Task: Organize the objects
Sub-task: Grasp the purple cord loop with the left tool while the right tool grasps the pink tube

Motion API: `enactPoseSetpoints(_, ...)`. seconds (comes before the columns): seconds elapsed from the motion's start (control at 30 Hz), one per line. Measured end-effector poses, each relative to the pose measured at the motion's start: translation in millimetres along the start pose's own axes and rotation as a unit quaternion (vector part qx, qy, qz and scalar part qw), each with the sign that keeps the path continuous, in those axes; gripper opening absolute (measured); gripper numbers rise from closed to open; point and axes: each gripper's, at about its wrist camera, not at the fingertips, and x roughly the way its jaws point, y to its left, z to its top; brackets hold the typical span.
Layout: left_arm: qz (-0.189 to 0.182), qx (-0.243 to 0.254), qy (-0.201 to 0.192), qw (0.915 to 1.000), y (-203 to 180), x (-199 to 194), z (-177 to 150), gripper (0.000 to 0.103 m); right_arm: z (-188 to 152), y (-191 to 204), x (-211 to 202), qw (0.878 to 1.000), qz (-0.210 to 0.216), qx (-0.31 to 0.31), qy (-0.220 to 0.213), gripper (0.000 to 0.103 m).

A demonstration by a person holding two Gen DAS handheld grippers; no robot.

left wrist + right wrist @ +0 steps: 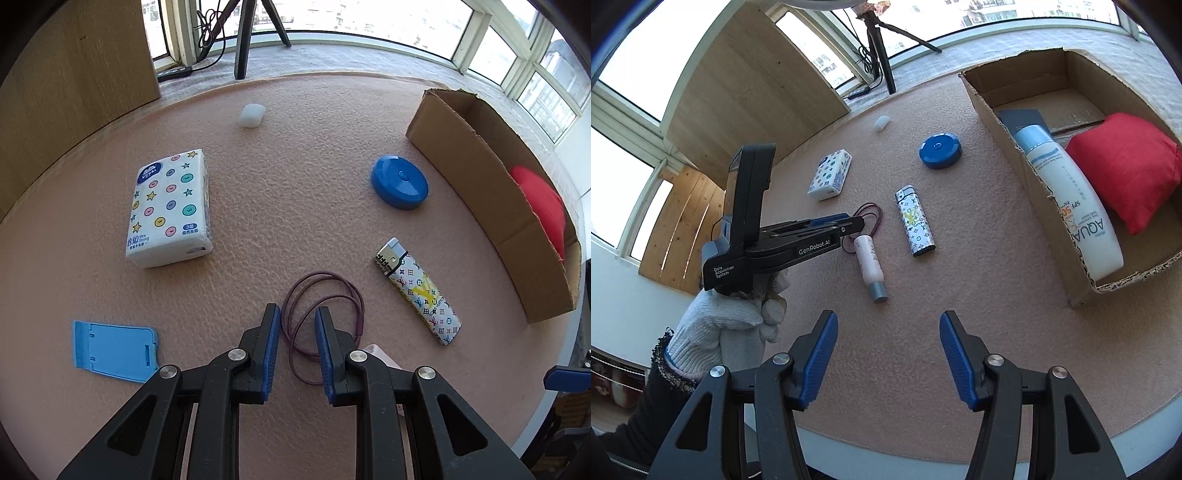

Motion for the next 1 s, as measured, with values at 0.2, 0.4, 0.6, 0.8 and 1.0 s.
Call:
enactPoseSetpoints(0.2, 0.017, 0.0, -0.004, 0.9998, 9, -7, -15, 0.022, 3, 6, 4, 1.0, 0.003, -0.009, 0.004, 0.054)
enactPoseSetpoints(0.4, 0.027, -0.003, -0.01, 0.9996, 17, -17, -36, 0.022, 6, 17, 16, 0.999, 0.008, -0.027, 0.016, 0.054)
enactPoseSetpoints(0.6, 0.02, -0.034, -0.018, 0.9991, 31, -30, -63, 0.019, 15, 33, 35, 0.998, -0.005, -0.063, 0.027, 0.054)
enactPoseSetpoints(0.8, 0.015, -0.061, -0.017, 0.9978, 44, -41, -85, 0.012, 23, 54, 61, 0.991, -0.04, -0.122, 0.039, 0.052)
enactPoseSetpoints(1.0, -0.004, -0.094, -0.019, 0.9954, 55, -45, -90, 0.008, 32, 62, 93, 0.983, -0.076, -0.16, 0.058, 0.041)
